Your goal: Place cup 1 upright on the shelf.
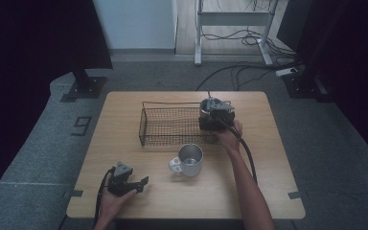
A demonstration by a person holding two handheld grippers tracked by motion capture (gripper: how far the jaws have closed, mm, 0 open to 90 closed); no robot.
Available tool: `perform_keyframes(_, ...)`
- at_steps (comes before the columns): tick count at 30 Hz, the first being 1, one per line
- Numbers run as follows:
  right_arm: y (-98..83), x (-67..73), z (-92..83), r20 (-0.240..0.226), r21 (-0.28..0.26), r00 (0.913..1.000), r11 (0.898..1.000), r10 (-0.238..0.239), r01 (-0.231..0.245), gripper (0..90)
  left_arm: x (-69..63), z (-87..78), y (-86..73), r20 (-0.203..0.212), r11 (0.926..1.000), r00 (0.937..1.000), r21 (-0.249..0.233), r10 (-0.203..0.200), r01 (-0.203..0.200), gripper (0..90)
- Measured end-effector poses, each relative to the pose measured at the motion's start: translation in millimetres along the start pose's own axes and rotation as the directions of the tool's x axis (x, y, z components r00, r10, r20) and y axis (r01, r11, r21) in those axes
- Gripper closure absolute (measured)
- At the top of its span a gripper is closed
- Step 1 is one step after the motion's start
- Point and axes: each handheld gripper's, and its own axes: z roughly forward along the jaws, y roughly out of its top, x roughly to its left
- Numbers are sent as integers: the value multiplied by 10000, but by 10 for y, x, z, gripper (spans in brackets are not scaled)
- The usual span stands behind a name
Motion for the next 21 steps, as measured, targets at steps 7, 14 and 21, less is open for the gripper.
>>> perform_keyframes(7, -33, -31, -13, -111, -3, 9998, 9999, 171, -171, 33, -6, 6, 0, 4, 10000, 10000, 39, 5, -5, 217)
perform_keyframes(14, -20, -68, -60, -351, 430, 9992, 9990, 167, -152, 31, -13, 5, 3, -3, 10000, 10000, 18, 14, -14, 217)
perform_keyframes(21, -16, -80, -79, -367, 441, 9990, 9987, 255, -239, 25, -14, -5, 5, 13, 10000, 10000, -12, -2, 2, 217)
